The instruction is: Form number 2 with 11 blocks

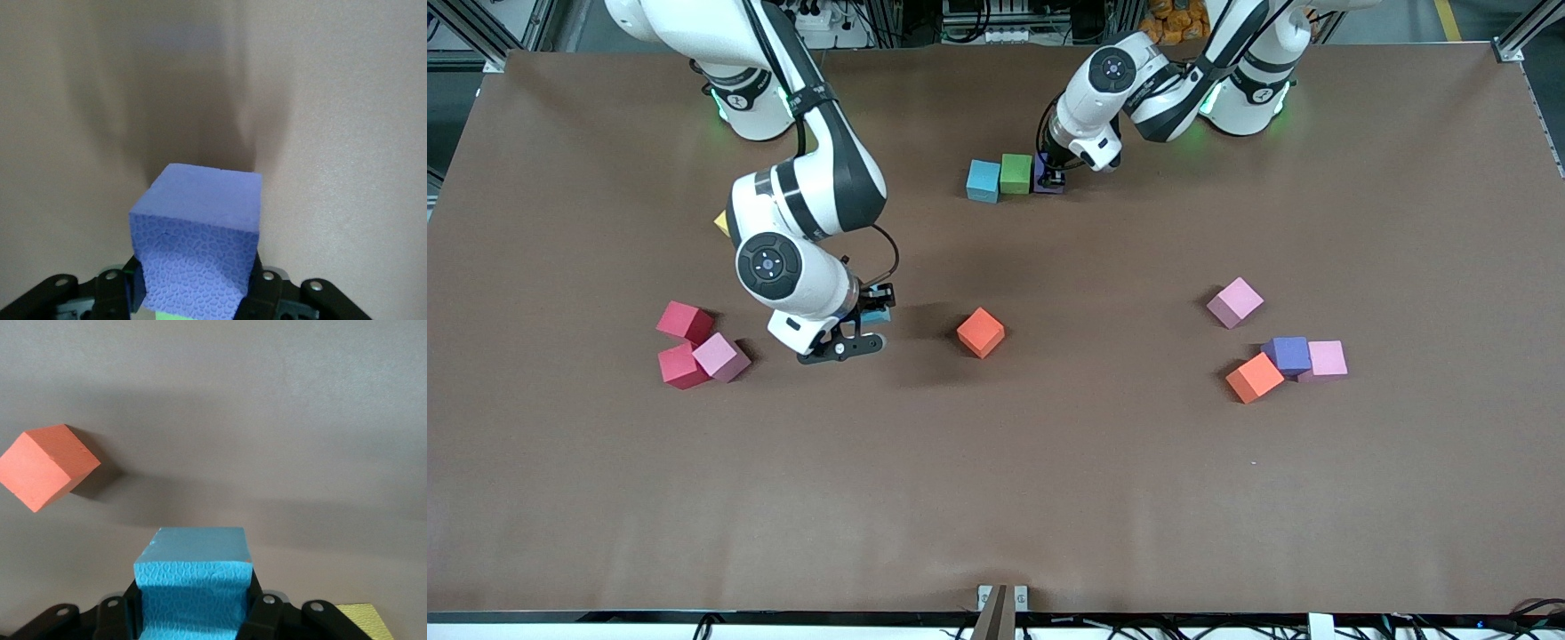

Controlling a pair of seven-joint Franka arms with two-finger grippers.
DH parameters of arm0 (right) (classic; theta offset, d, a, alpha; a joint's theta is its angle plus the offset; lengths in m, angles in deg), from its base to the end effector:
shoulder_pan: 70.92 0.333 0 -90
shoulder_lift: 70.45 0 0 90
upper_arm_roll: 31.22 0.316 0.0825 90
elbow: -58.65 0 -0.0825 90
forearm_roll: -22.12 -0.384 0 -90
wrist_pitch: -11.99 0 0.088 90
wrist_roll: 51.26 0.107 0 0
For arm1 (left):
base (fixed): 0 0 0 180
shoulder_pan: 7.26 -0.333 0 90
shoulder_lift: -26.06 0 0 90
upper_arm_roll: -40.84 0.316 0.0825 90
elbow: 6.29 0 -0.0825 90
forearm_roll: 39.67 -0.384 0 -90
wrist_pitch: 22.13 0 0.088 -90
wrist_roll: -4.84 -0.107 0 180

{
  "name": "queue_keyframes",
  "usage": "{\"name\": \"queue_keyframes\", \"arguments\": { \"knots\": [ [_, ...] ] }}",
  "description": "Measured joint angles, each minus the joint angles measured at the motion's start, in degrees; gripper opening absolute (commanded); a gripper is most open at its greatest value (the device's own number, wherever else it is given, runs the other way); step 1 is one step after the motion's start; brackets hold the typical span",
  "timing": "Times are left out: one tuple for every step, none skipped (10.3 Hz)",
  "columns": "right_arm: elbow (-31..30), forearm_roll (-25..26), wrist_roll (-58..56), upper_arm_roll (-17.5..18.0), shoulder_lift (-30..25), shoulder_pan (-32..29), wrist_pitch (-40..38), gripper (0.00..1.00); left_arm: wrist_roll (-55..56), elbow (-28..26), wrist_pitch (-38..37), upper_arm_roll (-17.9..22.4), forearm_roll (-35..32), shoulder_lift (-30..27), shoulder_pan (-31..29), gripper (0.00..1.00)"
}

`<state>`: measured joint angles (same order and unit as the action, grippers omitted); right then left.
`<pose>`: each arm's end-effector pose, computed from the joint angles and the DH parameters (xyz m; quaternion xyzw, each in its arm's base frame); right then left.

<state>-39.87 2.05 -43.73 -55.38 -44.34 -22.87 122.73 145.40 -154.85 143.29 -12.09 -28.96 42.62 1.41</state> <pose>0.5633 0.3016 0.3268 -0.9906 -0.0738 0.1096 0.0363 0.2070 -0.4024 0.2061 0.6921 0.7061 -0.1486 0.0209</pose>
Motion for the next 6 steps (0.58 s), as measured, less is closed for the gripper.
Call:
{"name": "queue_keyframes", "arguments": {
  "knots": [
    [0.00,-0.20,1.32,-0.34,0.00,0.66,0.04,0.17,-0.03,0.00,0.04,0.00,0.00,0.16,0.00,0.10],
    [0.00,-0.28,2.50,-0.40,0.00,0.97,0.09,0.17,-0.04,0.01,0.08,0.01,0.00,0.23,0.00,0.18],
    [0.00,-0.44,3.32,-0.40,0.00,1.26,0.20,0.17,-0.17,0.01,0.12,0.01,0.00,0.23,-0.01,0.20],
    [0.00,-0.71,4.14,-0.42,0.00,1.58,0.38,0.17,-0.44,0.01,0.13,0.01,0.00,0.23,-0.01,0.24],
    [-0.01,-0.96,5.89,-0.42,0.00,2.31,0.88,0.17,-0.93,0.01,0.13,0.01,0.00,0.24,-0.01,0.29],
    [-0.02,-1.03,8.27,-0.42,0.00,3.50,1.79,0.17,-1.51,0.02,0.14,0.03,0.00,0.25,-0.02,0.34]
  ]
}}
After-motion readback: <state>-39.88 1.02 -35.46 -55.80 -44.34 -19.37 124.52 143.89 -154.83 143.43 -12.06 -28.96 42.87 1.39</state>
